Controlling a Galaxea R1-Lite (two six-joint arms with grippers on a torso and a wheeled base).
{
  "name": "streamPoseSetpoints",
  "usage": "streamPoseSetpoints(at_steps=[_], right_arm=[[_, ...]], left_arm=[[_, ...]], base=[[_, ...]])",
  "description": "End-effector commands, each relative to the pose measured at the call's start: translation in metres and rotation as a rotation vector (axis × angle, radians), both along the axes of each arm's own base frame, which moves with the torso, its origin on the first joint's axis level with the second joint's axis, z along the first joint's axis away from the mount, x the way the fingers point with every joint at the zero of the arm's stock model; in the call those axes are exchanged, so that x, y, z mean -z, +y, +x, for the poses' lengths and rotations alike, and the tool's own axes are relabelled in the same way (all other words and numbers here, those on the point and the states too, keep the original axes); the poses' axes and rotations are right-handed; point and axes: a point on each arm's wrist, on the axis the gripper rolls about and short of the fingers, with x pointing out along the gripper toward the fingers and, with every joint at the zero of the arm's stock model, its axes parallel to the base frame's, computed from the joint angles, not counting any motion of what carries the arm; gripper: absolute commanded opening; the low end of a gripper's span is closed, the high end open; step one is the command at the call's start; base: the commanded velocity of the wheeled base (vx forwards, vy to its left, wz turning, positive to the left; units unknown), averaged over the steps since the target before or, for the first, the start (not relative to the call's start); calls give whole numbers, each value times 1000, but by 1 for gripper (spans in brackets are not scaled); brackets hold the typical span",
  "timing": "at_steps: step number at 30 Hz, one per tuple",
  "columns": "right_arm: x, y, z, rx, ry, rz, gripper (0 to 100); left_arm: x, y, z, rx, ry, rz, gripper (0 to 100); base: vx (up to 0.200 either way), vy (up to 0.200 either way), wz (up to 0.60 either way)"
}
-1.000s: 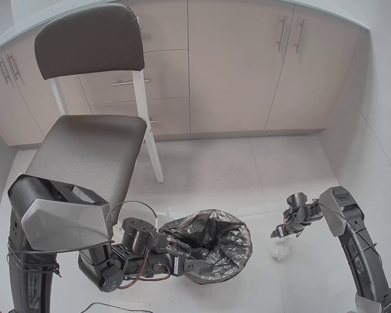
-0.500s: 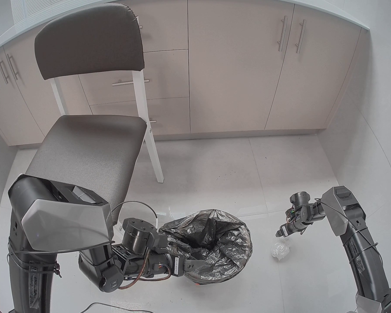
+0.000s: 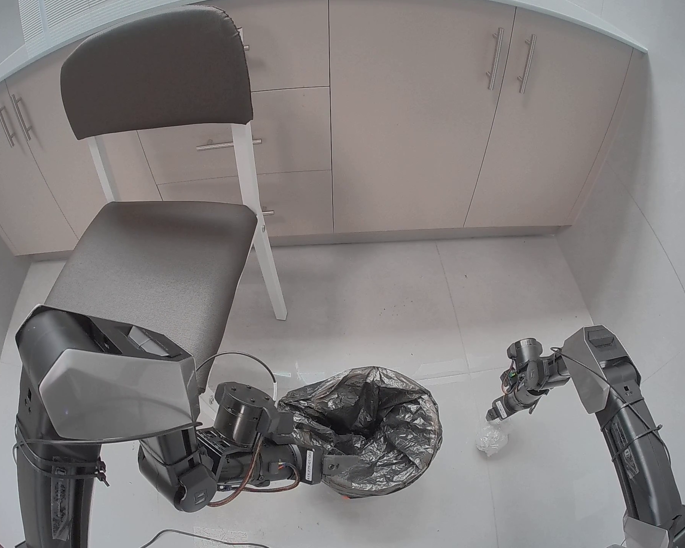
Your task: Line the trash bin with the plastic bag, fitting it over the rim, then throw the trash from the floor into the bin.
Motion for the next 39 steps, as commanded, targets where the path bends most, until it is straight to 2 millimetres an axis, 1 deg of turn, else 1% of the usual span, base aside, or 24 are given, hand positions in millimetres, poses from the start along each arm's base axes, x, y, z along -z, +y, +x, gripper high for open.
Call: streamPoseSetpoints(at_steps=[1, 6, 8, 10, 11, 13, 18, 25, 29, 32, 39], right_arm=[[1, 0, -1, 3, 12, -10, 100], [3, 2, -6, 53, 58, 28, 100], [3, 7, -7, 67, 63, 62, 100], [4, 22, -8, 106, 69, 164, 100], [4, 23, -8, 114, 67, 174, 100], [4, 33, -8, 170, 73, 243, 100], [4, 37, -11, 164, 117, 327, 100], [6, 37, -15, 180, 153, 317, 100], [7, 33, -19, 216, 175, 214, 100], [7, 32, -21, 230, 191, 167, 100], [8, 33, -25, 231, 227, 180, 100]], left_arm=[[1, 0, 0, -1, 1, 1, 100], [1, 0, 0, -1, 1, 1, 100], [1, 0, 0, -1, 3, 2, 100], [1, 0, 0, 0, 2, 2, 100], [1, 0, 0, 0, 2, 2, 100], [1, 0, 0, 0, 0, 1, 100], [1, 0, 0, 0, 0, 1, 100], [2, 0, 0, 4, -2, 5, 100], [5, 1, -1, 21, -13, 25, 100], [5, 1, -1, 19, -14, 25, 100], [5, 1, -1, 20, -15, 26, 100]], base=[[0, 0, 0], [0, 0, 0], [0, 0, 0], [0, 0, 0], [0, 0, 0], [0, 0, 0], [0, 0, 0], [0, 0, 0], [0, 0, 0], [0, 0, 0], [0, 0, 0]])
